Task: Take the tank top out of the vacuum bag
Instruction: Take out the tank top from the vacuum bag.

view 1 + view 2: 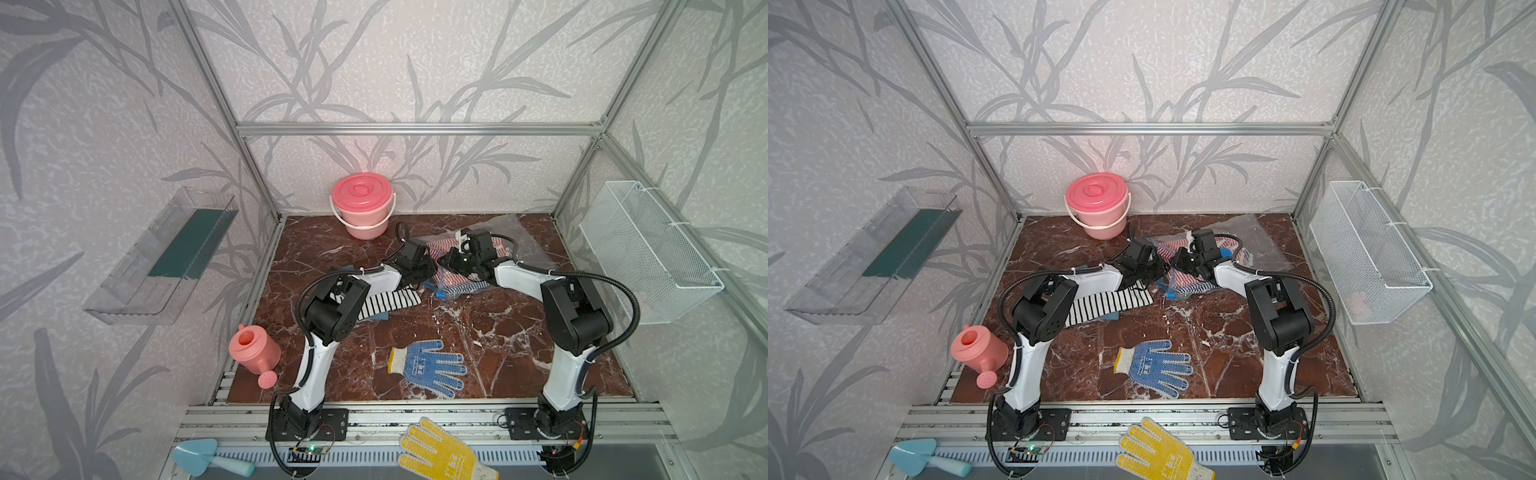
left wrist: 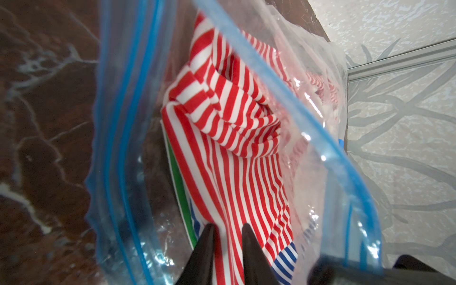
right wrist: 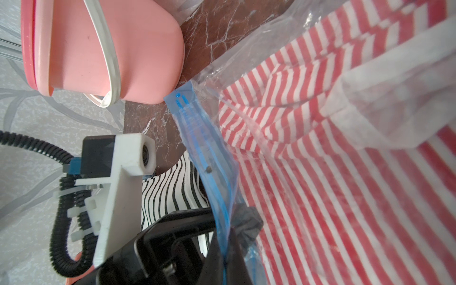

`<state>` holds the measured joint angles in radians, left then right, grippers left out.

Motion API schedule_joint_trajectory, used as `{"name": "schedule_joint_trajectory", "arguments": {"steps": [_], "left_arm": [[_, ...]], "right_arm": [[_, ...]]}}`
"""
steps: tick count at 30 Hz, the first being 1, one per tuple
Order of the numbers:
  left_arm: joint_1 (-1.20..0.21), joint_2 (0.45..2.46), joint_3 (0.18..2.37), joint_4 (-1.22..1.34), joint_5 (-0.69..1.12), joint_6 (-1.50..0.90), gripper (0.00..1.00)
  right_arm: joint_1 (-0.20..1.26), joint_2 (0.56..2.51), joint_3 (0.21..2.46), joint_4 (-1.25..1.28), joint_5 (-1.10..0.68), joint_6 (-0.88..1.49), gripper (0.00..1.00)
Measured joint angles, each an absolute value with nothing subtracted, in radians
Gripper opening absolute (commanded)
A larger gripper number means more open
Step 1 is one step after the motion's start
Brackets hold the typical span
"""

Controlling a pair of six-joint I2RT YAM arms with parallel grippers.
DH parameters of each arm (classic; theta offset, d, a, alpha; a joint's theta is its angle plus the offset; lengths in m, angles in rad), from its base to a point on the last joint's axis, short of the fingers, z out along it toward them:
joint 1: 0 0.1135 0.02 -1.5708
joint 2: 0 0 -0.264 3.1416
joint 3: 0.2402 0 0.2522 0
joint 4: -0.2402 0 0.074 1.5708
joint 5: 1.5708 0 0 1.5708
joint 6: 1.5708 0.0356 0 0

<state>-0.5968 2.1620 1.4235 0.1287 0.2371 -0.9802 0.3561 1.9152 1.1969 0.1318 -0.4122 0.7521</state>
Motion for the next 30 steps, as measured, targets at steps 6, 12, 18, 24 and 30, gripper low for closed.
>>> {"name": "schedule_joint_trajectory", "arguments": {"steps": [6, 12, 18, 24, 30], "left_arm": [[-0.597, 2.167, 1.425, 0.127, 0.237, -0.984, 0.24], [-0.596, 2.186, 1.425, 0.136, 0.238, -1.002, 0.24], [-0.595, 2.197, 1.425, 0.139, 0.238, -1.015, 0.24], [-0.595, 2.202, 1.433, 0.146, 0.241, -1.03, 0.08], [-0.593, 2.212, 1.459, 0.142, 0.241, -1.028, 0.0]], "right_arm": [[0.356, 1.915, 1.196, 0.132, -0.413, 0.754, 0.0], [0.356, 1.918, 1.195, 0.14, -0.417, 0.76, 0.0], [0.356, 1.929, 1.195, 0.152, -0.422, 0.764, 0.0], [0.356, 1.93, 1.193, 0.156, -0.424, 0.768, 0.0], [0.352, 1.93, 1.193, 0.16, -0.424, 0.77, 0.0]]}}
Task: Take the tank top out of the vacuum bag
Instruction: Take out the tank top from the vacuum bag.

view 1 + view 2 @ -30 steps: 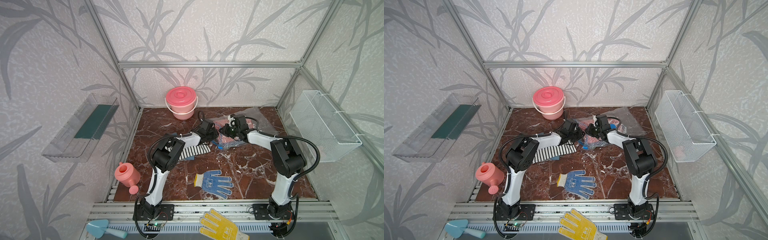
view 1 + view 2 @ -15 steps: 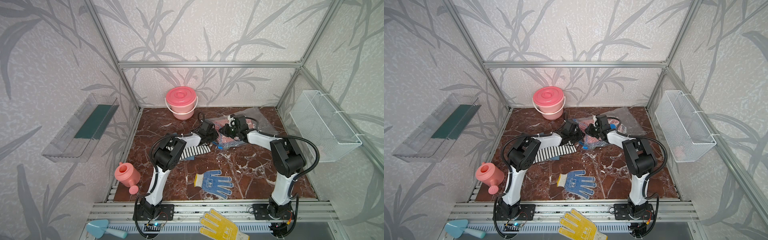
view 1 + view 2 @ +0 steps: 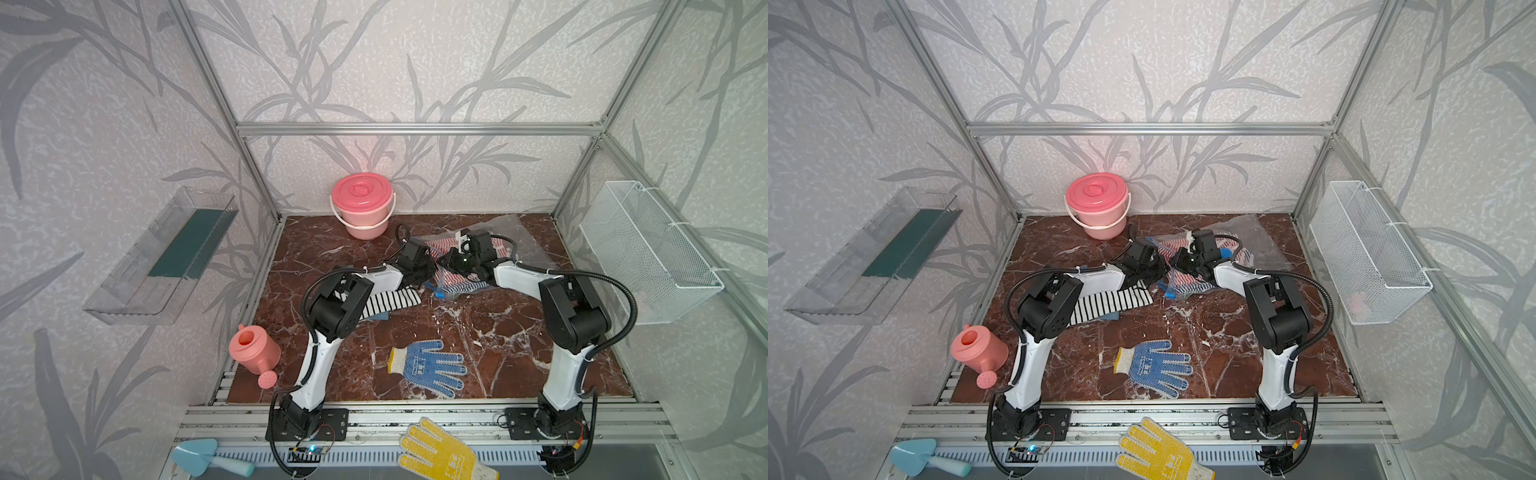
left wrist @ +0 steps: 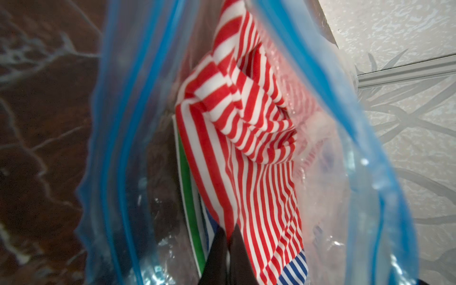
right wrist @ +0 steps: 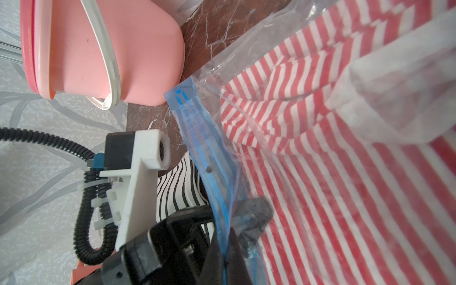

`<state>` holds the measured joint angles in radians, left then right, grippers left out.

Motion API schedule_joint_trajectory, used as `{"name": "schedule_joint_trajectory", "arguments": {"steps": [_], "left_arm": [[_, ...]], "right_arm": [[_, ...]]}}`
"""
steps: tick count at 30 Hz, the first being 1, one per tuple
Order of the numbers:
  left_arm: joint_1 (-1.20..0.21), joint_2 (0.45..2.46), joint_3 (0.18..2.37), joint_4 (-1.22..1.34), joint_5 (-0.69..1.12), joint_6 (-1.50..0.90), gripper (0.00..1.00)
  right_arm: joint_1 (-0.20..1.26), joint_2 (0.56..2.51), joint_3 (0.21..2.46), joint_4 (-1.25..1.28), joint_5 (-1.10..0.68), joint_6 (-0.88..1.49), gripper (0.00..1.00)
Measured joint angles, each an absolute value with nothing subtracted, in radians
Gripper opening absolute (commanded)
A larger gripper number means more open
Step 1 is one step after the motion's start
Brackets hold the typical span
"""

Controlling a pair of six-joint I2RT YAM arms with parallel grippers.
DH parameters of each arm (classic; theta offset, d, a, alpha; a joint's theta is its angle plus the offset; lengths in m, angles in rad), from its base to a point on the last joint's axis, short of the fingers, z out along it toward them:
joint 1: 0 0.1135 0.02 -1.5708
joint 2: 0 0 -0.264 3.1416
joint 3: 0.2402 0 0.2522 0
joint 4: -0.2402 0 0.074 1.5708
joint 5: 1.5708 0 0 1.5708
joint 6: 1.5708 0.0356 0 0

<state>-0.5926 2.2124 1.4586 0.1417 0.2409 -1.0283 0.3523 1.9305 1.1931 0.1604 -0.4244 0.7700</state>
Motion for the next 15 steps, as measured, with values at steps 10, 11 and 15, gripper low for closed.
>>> {"name": "schedule_joint_trajectory", "arguments": {"steps": [10, 11, 15], "left_arm": [[-0.589, 2.187, 1.46, 0.103, 0.238, -0.998, 0.0], [-0.589, 2.179, 1.46, 0.095, 0.238, -0.994, 0.0], [-0.589, 2.148, 1.465, 0.057, 0.242, -0.978, 0.0]], "right_arm": [[0.351, 1.93, 1.193, 0.148, -0.419, 0.764, 0.0], [0.351, 1.93, 1.194, 0.143, -0.416, 0.76, 0.0], [0.352, 1.929, 1.198, 0.104, -0.39, 0.74, 0.0]]}}
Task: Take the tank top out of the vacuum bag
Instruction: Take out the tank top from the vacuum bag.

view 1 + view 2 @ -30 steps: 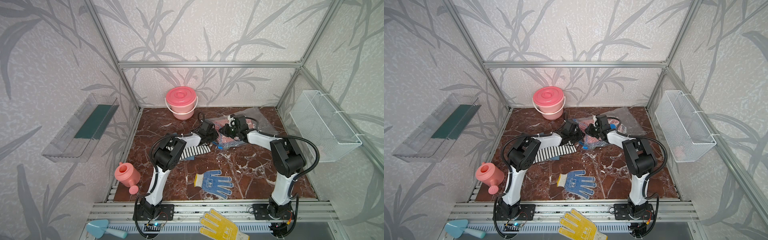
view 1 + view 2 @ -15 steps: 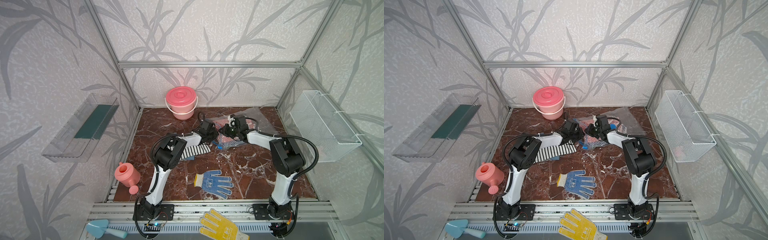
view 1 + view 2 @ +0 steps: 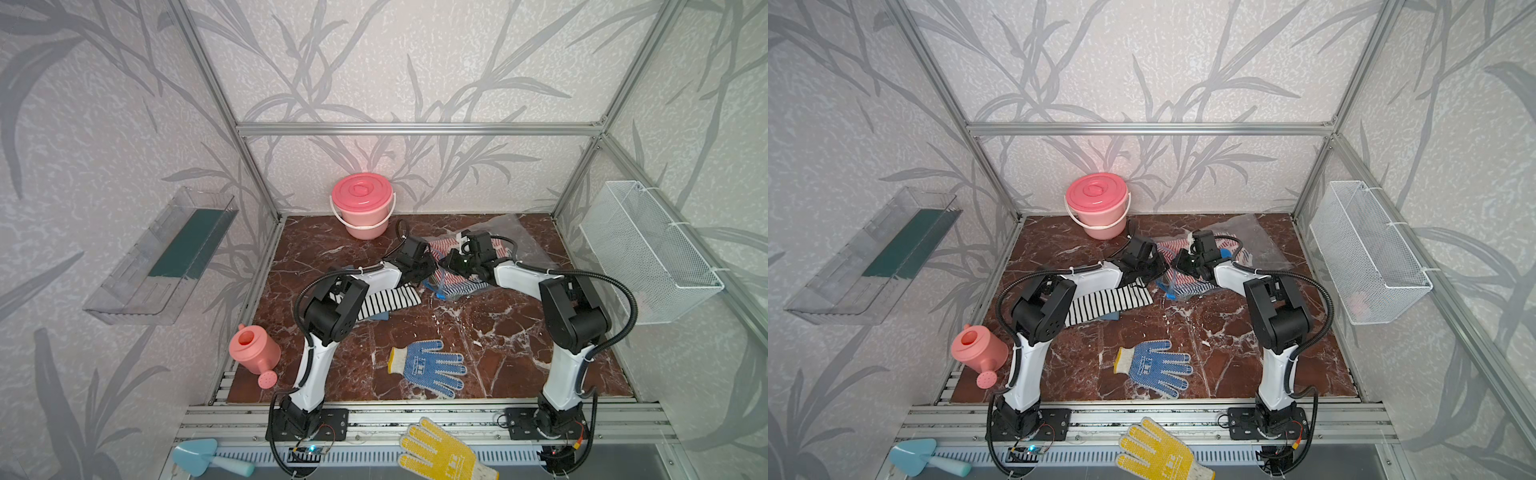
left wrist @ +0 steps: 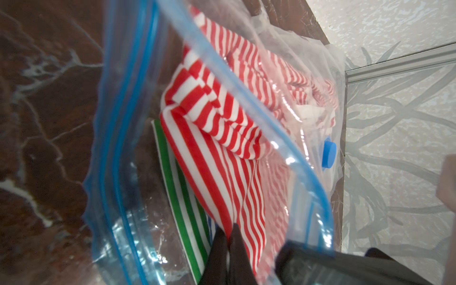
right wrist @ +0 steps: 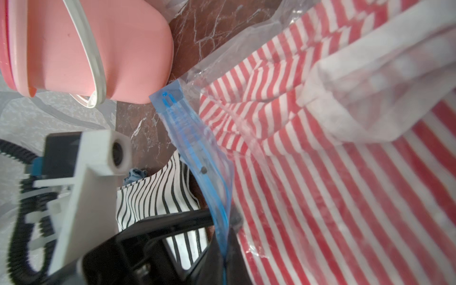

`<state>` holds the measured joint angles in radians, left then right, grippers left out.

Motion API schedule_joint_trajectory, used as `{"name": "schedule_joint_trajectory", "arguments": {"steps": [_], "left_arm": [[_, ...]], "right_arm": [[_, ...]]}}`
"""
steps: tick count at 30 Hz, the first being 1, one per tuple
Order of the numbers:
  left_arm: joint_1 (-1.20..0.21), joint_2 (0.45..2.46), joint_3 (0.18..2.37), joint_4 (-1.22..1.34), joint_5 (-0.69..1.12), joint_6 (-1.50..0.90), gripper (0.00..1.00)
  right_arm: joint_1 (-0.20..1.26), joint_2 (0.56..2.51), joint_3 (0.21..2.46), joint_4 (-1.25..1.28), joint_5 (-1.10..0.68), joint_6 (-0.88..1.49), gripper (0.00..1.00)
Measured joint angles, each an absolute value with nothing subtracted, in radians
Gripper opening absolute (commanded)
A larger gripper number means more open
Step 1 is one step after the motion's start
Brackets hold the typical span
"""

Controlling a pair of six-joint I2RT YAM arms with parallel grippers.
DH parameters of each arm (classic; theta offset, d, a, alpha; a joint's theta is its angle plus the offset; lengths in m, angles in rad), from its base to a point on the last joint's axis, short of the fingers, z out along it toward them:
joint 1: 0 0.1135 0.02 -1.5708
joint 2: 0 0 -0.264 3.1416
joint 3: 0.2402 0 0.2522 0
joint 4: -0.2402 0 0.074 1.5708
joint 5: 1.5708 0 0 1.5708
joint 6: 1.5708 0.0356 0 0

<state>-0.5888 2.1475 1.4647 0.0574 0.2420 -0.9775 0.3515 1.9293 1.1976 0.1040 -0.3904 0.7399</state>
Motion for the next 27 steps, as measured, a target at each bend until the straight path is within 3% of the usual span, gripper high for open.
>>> {"name": "schedule_joint_trajectory", "arguments": {"steps": [27], "left_arm": [[-0.588, 2.128, 1.489, -0.048, 0.245, -0.945, 0.0]], "right_arm": [[0.361, 1.897, 1.261, -0.058, -0.307, 0.657, 0.0]]}}
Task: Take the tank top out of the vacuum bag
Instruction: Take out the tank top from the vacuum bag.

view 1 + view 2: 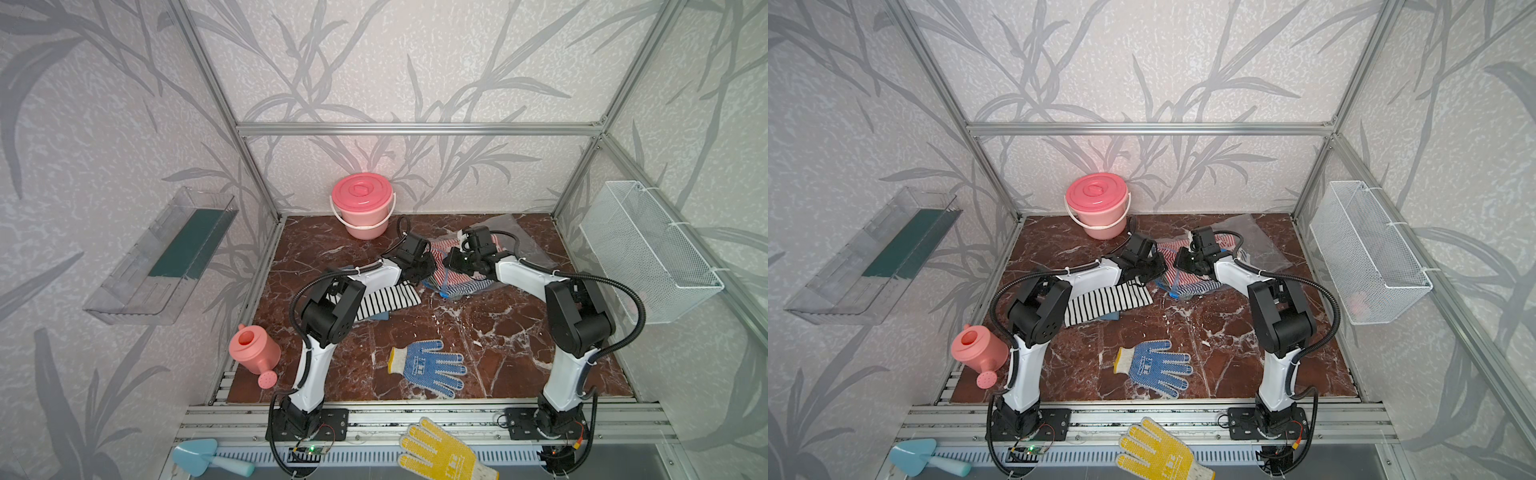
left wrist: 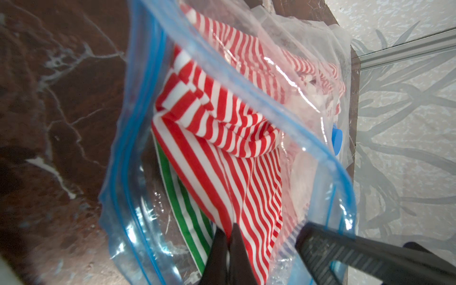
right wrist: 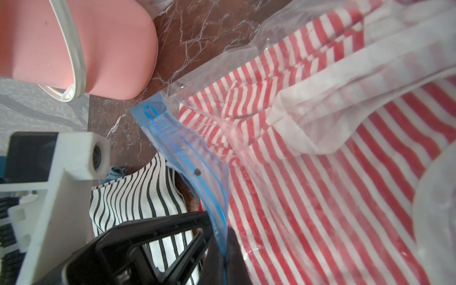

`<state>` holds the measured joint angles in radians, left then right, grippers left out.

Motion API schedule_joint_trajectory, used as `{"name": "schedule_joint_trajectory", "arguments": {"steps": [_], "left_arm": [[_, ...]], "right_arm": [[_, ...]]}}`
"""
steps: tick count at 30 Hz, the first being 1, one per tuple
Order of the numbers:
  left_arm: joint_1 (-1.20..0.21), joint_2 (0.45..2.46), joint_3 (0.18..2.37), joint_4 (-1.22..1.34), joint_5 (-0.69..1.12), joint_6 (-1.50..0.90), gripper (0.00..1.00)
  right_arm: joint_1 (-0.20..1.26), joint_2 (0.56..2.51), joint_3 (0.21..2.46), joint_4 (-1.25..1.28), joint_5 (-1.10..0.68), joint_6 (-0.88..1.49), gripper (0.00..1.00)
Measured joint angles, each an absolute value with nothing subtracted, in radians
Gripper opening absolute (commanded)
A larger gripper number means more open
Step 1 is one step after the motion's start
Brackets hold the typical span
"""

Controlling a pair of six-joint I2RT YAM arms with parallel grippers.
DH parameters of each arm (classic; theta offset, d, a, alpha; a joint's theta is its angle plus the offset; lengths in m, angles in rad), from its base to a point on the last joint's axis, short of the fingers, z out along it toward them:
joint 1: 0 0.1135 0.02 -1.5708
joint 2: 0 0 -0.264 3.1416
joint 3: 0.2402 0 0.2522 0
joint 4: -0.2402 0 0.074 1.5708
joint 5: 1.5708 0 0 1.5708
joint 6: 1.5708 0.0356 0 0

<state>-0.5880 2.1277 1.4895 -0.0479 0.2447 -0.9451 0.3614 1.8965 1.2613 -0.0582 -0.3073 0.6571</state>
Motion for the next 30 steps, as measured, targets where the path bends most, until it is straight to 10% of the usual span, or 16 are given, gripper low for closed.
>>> {"name": "schedule_joint_trajectory", "arguments": {"steps": [30], "left_arm": [[-0.628, 2.128, 1.506, -0.086, 0.264, -0.962, 0.28]], "right_arm": [[0.362, 1.897, 1.261, -0.057, -0.321, 0.661, 0.0]]}}
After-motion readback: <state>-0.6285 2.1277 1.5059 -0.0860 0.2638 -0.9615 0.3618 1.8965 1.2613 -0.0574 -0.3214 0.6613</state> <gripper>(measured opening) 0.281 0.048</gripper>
